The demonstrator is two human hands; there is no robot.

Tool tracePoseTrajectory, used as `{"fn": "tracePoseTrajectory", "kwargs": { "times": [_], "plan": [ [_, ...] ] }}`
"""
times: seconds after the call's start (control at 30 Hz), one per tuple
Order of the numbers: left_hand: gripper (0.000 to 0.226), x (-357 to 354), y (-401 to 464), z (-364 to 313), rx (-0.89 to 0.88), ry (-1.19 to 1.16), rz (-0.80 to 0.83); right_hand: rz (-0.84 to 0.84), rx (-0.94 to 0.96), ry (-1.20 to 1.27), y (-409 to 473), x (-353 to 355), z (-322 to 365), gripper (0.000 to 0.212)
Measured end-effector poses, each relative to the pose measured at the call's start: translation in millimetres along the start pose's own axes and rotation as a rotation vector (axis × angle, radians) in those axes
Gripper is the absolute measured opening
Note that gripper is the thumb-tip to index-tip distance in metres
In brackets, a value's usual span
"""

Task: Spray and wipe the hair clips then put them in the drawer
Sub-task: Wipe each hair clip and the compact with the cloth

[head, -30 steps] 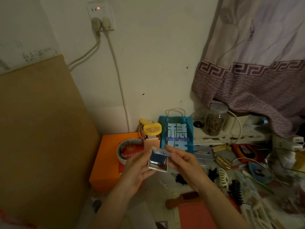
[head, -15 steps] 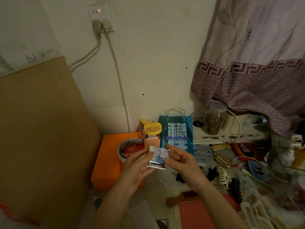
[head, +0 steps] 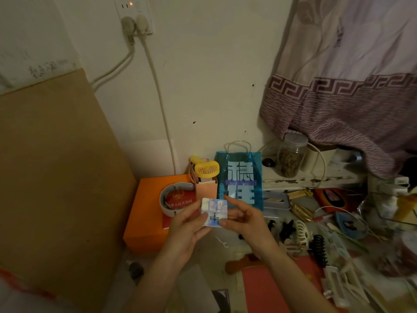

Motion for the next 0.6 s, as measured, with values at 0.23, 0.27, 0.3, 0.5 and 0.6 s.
{"fn": "tracePoseTrajectory", "kwargs": {
  "times": [0.23,0.27,0.3,0.5,0.6],
  "plan": [
    [0.031,2,1,22,0.030,-0.003,-0.030,0.000,0.007,-0.118,-9,5,-19,0.060],
    [0.031,2,1,27,0.038,0.014,-0.042,0.009,0.009,-0.149,-12,7,-23,0.061],
    [0.031,2,1,33,0.047,0.033,-0.060,0.022,0.013,-0.188,-14,9,-27,0.062],
    [0.033,-1,1,76,0.083,0.106,-0.086,0.043,-0.061,-0.333,-38,25,-63,0.068],
    [0.031,-5,6,100,0.112,0.148,-0.091,0.017,-0.083,-0.408,-51,37,-81,0.066]
  ]
}}
Point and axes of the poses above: each hand's wrist, its own y-axis towards the middle knuckle, its own x-axis out of the back of the hand, z = x × y, the point moved 1 cm from there along y, towards the middle knuckle, and after that the axes turned 10 degrees about x, right-handed, at the moved point
